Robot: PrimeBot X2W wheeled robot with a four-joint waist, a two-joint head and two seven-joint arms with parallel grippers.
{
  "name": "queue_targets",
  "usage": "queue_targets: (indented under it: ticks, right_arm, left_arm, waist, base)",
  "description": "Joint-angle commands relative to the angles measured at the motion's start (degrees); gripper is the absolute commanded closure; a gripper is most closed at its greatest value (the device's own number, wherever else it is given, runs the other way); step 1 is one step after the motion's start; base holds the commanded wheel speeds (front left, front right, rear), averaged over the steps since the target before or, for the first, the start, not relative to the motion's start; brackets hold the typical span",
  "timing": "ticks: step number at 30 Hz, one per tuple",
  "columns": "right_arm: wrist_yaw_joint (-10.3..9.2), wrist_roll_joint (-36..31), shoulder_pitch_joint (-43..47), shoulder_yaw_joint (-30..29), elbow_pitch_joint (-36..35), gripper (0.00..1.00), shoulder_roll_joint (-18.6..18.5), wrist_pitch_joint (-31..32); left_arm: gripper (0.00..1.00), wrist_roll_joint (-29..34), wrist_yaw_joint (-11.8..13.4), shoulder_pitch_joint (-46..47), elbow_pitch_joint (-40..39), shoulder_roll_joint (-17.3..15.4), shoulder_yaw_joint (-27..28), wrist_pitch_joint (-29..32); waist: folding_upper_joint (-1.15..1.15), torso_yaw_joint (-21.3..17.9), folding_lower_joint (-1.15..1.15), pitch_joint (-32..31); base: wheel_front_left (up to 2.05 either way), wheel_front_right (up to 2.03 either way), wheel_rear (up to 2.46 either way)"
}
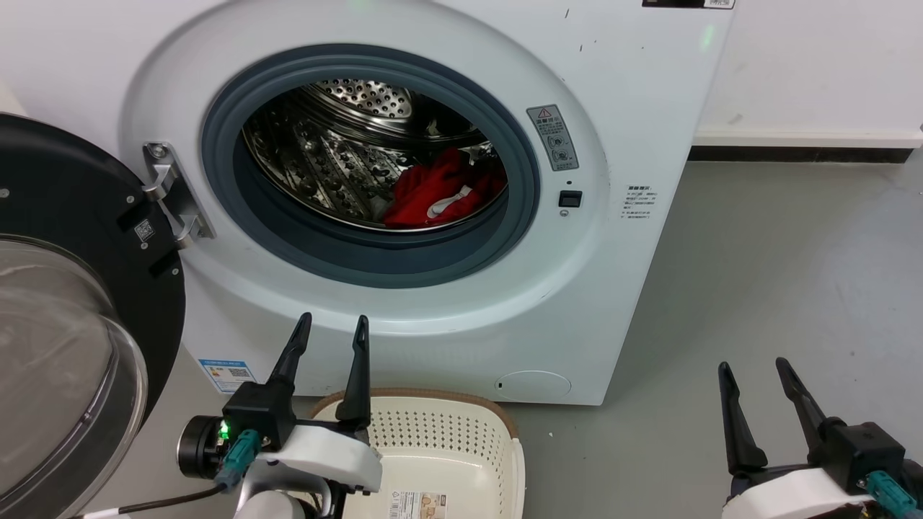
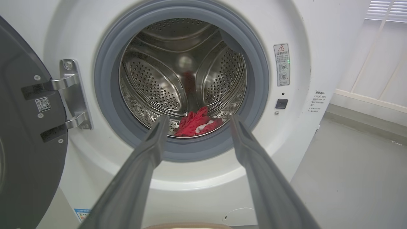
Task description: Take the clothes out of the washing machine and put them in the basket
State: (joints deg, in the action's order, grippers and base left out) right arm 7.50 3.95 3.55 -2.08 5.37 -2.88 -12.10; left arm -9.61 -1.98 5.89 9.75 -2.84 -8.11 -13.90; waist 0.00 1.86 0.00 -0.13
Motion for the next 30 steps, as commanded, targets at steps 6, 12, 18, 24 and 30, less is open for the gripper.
queue_targets:
  ticks: [6,12,18,24,30]
  right_arm:
    - [-0.02,-2.91,0.61,-0.04,-0.48,0.0,0.01,-0.95]
    - [-0.03,-4.17,0.65,-0.18,-0.2,0.0,0.02,-1.05]
    - [-0.03,-3.93,0.62,-0.48,-0.09,0.0,0.02,-0.96]
    - [-0.03,-3.69,0.66,-0.51,-0.05,0.0,0.02,-0.85]
    - [-0.03,-3.64,0.44,-0.04,-0.49,0.0,0.02,-0.74]
  left_arm:
    - [0.0,2.59,0.19,0.42,0.68,-0.07,-0.31,-1.05]
    - [0.0,3.5,0.59,0.39,1.44,-0.06,-0.17,-1.43]
    - [0.0,3.03,0.78,0.46,2.29,-0.06,0.02,-1.32]
    - [0.0,3.17,1.07,0.58,2.38,-0.06,0.03,-1.32]
    - [0.0,3.49,1.58,1.12,2.84,-0.06,0.3,-1.32]
  waist:
    - [0.0,0.09,0.0,-0.05]
    - [0.0,0.25,0.0,-0.17]
    - [0.0,0.46,0.0,-0.1]
    - [0.0,0.48,0.0,0.05]
    - [0.0,0.09,0.0,0.5]
  base:
    - [0.0,0.0,0.0]
    - [0.0,0.0,0.0]
    - [0.0,0.0,0.0]
    - [0.0,0.0,0.0]
    - [0.0,0.0,0.0]
